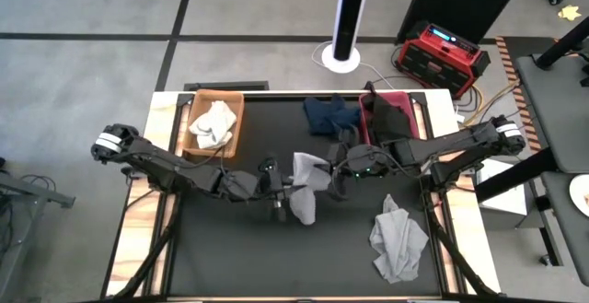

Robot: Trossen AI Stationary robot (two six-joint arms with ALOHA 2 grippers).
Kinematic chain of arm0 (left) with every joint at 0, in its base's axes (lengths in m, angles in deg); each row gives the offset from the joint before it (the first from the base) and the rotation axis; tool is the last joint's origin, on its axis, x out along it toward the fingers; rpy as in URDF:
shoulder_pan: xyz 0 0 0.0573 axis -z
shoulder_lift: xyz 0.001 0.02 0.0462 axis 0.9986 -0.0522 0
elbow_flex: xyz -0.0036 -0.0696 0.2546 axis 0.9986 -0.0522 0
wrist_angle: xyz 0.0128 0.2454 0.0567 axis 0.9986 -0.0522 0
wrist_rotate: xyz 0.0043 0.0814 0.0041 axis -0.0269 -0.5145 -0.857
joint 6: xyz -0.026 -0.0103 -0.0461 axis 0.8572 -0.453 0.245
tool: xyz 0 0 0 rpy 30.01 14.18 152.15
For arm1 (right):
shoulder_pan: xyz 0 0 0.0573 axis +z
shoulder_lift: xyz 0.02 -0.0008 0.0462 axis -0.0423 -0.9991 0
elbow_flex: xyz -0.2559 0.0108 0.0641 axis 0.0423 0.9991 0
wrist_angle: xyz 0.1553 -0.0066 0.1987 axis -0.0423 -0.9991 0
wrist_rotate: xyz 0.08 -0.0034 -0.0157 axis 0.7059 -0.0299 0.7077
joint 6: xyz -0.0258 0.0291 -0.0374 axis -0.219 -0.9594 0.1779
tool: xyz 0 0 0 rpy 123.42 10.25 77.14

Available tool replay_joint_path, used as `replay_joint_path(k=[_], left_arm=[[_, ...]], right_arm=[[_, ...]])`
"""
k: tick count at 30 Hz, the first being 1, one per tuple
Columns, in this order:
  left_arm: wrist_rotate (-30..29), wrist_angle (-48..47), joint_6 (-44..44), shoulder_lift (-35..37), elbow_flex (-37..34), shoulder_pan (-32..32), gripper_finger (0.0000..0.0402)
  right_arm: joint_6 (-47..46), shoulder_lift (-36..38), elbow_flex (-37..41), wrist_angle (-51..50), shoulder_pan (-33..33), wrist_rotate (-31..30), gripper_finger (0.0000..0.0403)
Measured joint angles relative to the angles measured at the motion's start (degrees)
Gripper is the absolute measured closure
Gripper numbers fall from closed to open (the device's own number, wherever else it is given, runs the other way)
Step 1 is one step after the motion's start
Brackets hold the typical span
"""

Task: Sort towels by color in basket
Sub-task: Put the left gray towel into the orange bin

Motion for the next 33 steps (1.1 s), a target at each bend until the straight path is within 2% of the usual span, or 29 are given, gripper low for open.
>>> replay_joint_path(k=[4, 10, 15, 19, 23, 29, 33], left_arm=[[1.41, 1.25, -0.17, 1.77, 0.00, 0.38, 0.0400], [1.59, 1.77, -5.24, 4.64, 0.00, 1.17, 0.0401], [-2.68, 1.73, -5.10, 7.86, 0.00, 1.10, 0.0401], [-10.01, 0.40, -4.56, 11.16, 0.00, 1.12, 0.0401], [-19.97, -4.94, -4.48, 14.90, 0.00, 0.99, 0.0401], [-38.84, -16.03, -2.36, 20.48, 0.00, -0.24, 0.0401], [-45.15, -26.19, 1.32, 24.16, 0.00, -4.08, 0.0401]], right_arm=[[-0.65, 0.27, 0.00, -0.35, -0.74, -0.47, 0.0334], [-0.91, 0.43, 0.13, -1.77, -1.65, -0.66, 0.0238], [0.08, 0.53, 0.07, -4.08, -2.50, -0.88, 0.0171], [-0.64, 0.83, 0.07, -7.00, -3.84, -1.16, 0.0137], [-1.42, 0.83, 1.15, -8.24, -4.04, -1.02, 0.0123], [-1.60, 0.83, 2.56, -8.07, -4.06, -1.02, 0.0124], [-2.04, 0.83, 3.23, -7.72, -4.05, -1.00, 0.0134]])
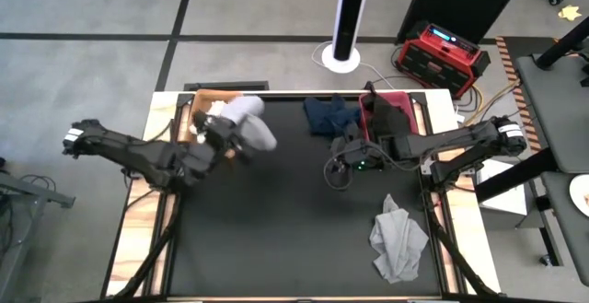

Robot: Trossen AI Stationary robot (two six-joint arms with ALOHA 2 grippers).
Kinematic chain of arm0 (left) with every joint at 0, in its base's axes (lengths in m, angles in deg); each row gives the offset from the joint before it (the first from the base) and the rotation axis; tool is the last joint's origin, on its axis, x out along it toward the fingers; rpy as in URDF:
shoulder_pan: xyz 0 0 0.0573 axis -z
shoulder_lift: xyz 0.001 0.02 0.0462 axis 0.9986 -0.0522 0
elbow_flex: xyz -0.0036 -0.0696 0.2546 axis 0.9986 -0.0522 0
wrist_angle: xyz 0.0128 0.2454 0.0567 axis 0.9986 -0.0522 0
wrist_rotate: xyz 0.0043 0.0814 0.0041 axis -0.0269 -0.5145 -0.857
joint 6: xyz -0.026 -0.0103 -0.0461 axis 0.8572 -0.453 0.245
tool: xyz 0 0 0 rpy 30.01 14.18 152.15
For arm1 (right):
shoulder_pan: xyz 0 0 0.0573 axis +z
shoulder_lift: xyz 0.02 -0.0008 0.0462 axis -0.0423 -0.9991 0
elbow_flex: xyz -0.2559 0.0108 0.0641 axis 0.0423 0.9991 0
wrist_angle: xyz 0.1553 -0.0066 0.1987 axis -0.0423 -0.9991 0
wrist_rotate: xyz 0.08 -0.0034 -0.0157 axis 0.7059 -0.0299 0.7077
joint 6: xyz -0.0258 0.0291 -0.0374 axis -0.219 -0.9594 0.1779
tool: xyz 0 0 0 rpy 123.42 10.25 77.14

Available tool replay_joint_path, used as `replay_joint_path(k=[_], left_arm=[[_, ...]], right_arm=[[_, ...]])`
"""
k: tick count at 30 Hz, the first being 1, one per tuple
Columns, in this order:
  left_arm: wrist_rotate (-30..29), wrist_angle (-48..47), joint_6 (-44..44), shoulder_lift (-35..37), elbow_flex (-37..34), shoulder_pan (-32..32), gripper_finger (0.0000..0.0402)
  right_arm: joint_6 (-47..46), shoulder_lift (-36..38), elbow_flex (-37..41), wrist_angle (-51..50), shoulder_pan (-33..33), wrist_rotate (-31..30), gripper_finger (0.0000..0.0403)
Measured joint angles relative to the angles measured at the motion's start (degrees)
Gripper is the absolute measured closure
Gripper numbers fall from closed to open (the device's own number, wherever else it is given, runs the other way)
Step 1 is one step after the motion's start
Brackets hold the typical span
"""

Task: Sort towels by color in basket
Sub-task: Put the left gray towel into the orange bin

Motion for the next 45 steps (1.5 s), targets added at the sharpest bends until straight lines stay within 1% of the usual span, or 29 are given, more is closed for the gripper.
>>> replay_joint_path(k=[6, 9, 13, 18, 22, 26, 31, 36, 39, 45], left_arm=[[-0.29, -20.23, 13.07, 2.68, 0.00, -10.09, 0.0402], [0.44, -27.00, 17.44, 2.34, 0.00, -16.21, 0.0402], [5.76, -28.50, 17.45, 0.98, 0.00, -25.13, 0.0402], [7.01, -29.57, 15.26, -1.60, 0.00, -34.58, 0.0402], [9.08, -29.87, 12.82, -4.91, 0.00, -39.94, 0.0402], [9.57, -29.25, 10.66, -9.14, 0.00, -43.78, 0.0402], [16.62, -25.54, 8.66, -14.87, 0.00, -46.86, 0.0401], [19.36, -23.06, 7.42, -20.06, 0.00, -47.97, 0.0401], [24.11, -22.68, 7.43, -22.02, 0.00, -48.04, 0.0401], [37.46, -22.30, 7.45, -23.86, 0.00, -48.92, 0.0401]], right_arm=[[0.01, 0.00, 2.11, 3.20, 0.02, 0.04, 0.0145], [0.02, -0.02, 2.62, 3.78, 0.02, 0.07, 0.0147], [0.09, -0.02, 2.74, 3.85, 0.02, 0.08, 0.0143], [0.18, -0.02, 2.76, 3.84, 0.06, 0.07, 0.0136], [0.58, -0.02, 2.76, 3.82, 0.06, 0.07, 0.0138], [0.64, -0.02, 2.76, 3.82, 0.06, 0.09, 0.0145], [0.64, -0.02, 2.82, 3.86, 0.06, 0.09, 0.0149], [0.59, -0.04, 3.29, 3.82, 0.06, 0.11, 0.0141], [0.60, -0.04, 3.74, 3.84, 0.06, 0.11, 0.0136], [0.42, -0.07, 4.54, 3.90, 0.06, 0.11, 0.0140]])
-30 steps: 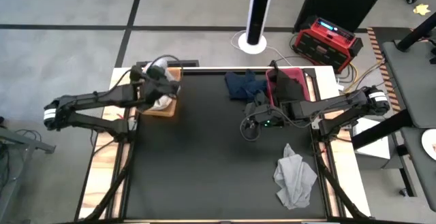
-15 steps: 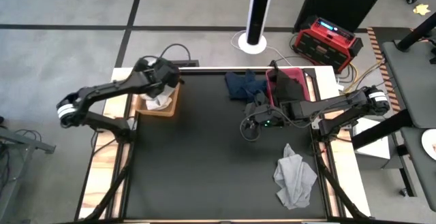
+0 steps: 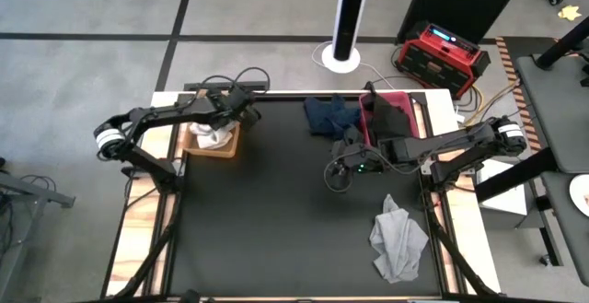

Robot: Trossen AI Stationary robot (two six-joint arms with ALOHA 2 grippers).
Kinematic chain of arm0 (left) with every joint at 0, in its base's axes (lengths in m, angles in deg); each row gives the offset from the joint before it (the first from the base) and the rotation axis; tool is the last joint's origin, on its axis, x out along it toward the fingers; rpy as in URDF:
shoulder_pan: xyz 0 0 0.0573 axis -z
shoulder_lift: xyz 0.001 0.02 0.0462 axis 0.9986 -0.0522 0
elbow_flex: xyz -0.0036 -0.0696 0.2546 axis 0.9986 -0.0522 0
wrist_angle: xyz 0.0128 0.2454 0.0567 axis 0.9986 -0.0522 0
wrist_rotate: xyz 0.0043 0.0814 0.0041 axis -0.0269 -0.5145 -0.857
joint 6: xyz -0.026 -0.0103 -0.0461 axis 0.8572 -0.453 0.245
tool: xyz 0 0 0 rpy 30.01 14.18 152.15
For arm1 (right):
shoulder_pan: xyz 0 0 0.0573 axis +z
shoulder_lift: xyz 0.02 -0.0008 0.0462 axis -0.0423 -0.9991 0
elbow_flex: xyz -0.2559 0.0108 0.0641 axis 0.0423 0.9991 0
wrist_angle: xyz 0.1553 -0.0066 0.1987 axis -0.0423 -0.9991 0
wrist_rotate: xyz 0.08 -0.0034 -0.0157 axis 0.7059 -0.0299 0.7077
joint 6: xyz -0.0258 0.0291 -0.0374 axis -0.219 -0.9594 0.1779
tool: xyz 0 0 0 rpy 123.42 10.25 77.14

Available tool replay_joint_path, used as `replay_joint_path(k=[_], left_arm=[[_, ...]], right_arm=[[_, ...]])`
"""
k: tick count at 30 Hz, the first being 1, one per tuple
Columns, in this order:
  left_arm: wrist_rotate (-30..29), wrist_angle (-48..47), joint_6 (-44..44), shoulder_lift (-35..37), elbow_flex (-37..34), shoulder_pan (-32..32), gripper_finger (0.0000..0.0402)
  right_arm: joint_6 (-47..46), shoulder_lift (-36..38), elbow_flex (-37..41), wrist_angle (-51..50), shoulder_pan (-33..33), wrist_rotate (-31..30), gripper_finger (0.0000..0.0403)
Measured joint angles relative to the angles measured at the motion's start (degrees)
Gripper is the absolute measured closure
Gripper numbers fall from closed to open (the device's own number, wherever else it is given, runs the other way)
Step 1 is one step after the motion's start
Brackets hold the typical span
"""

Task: Sort towels by color in basket
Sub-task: Put the left gray towel into the orange bin

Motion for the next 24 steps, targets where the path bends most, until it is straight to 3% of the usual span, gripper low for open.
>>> replay_joint_path(k=[9, 24], left_arm=[[10.32, 0.09, 2.01, 0.48, 0.00, -3.79, 0.0401], [13.71, -1.04, 2.61, 0.52, -0.61, -9.87, 0.0401]], right_arm=[[-0.57, 0.00, 0.93, 0.32, 0.00, 0.00, 0.0146], [-1.05, 0.00, 1.14, 1.22, 0.00, 0.00, 0.0145]])
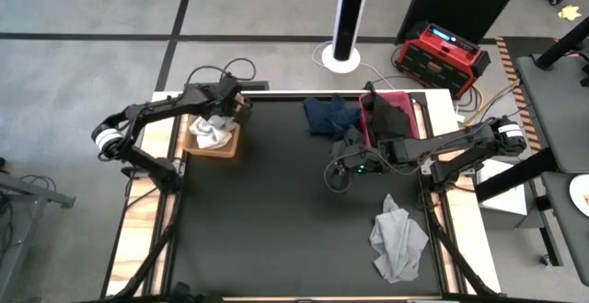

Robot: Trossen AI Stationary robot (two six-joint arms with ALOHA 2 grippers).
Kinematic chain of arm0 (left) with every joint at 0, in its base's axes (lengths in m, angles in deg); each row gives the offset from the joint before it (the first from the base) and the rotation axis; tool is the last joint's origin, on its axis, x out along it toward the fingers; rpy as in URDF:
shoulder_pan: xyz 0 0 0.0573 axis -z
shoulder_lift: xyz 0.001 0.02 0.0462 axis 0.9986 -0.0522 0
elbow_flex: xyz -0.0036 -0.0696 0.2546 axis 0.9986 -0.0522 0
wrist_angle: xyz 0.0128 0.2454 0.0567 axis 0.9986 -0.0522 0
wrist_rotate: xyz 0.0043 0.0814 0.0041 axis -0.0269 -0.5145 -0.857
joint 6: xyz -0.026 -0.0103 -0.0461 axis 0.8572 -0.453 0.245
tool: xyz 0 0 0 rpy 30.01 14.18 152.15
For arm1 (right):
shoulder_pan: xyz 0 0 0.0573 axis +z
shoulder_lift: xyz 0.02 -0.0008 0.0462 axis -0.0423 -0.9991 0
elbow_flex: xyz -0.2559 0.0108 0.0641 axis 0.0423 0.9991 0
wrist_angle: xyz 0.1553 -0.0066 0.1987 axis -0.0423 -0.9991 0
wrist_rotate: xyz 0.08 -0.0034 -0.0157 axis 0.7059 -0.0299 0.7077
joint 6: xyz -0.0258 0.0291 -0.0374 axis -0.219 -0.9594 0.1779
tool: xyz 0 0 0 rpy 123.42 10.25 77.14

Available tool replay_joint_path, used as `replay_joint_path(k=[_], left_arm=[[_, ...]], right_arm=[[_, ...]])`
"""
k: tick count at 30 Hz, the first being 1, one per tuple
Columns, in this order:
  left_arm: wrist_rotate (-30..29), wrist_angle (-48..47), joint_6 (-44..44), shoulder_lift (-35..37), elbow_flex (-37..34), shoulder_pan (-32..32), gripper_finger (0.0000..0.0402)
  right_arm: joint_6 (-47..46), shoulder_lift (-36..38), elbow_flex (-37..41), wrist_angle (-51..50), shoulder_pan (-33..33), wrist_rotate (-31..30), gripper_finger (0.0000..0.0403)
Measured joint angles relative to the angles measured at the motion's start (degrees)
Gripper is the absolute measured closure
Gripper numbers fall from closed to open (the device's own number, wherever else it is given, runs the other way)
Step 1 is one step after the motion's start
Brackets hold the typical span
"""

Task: Sort towels by color in basket
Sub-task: Put the left gray towel into the orange bin

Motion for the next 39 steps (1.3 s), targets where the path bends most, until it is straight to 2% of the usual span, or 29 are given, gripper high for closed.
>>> replay_joint_path(k=[7, 10, 16, 21, 28, 34, 39], left_arm=[[0.92, 3.88, 2.09, -0.04, -5.26, -0.87, 0.0401], [-0.78, 8.31, 3.88, -0.07, -7.31, -0.85, 0.0400], [-1.82, 8.28, 5.12, -0.06, -7.11, -0.85, 0.0361], [-1.75, 1.25, 3.81, -0.02, -1.98, -0.77, 0.0296], [-5.82, -10.13, 2.04, 0.04, 5.58, -0.77, 0.0211], [-7.15, -16.80, 0.66, 0.11, 9.07, -0.77, 0.0174], [-7.07, -19.09, 0.82, 0.11, 10.87, -0.08, 0.0166]], right_arm=[[-0.31, 0.00, -0.02, 0.09, 0.00, 0.00, 0.0145], [-0.29, 0.00, -0.01, 0.32, 0.00, 0.00, 0.0139], [-0.37, 0.00, -0.02, 0.41, 0.02, 0.00, 0.0131], [-0.45, 0.00, -0.02, 0.39, 0.00, 0.02, 0.0137], [-0.94, 0.00, -0.02, 0.37, 0.00, 0.00, 0.0136], [-0.99, 0.00, -0.02, 0.35, 0.00, 0.02, 0.0131], [-0.95, 0.00, 0.04, 0.36, 0.00, 0.02, 0.0139]])
